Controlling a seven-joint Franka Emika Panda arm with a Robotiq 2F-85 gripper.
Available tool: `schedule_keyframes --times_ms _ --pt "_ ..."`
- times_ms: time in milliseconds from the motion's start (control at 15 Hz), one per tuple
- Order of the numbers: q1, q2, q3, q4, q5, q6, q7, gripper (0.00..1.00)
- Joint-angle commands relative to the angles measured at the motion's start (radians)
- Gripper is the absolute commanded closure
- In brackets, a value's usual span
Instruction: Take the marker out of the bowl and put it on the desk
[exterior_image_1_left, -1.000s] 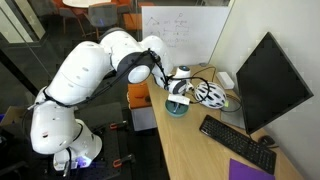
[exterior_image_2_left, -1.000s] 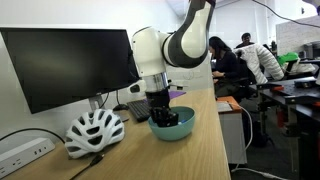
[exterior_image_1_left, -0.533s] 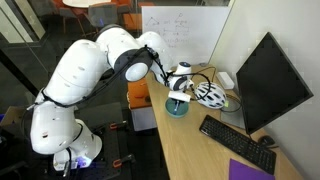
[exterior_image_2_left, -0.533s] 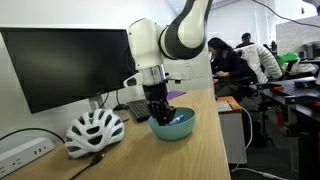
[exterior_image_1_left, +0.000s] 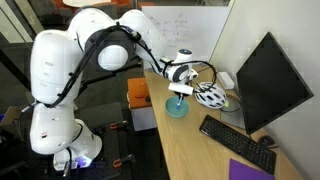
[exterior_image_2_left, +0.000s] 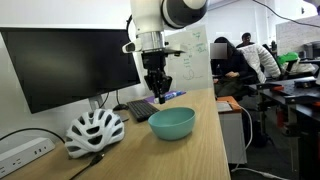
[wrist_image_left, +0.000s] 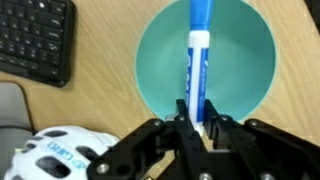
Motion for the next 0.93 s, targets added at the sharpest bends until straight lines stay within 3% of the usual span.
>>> schedule_keyframes --times_ms 0,333,467,600,867 --pt "-0.064 -0.049 -0.027 -0.069 0.009 0.008 -0.012 0.95" --pt "-0.181 0.032 -0.121 -0.086 -0.064 0.119 -0.086 0.95" --pt "-0.238 0.087 -0.106 -0.084 -0.063 0.182 -0.188 0.95" --pt "-0.314 0.142 -0.046 -0.084 -0.046 0.237 -0.329 0.95" --pt "-0.369 0.191 -0.007 -0.095 -0.053 0.288 -0.425 0.95"
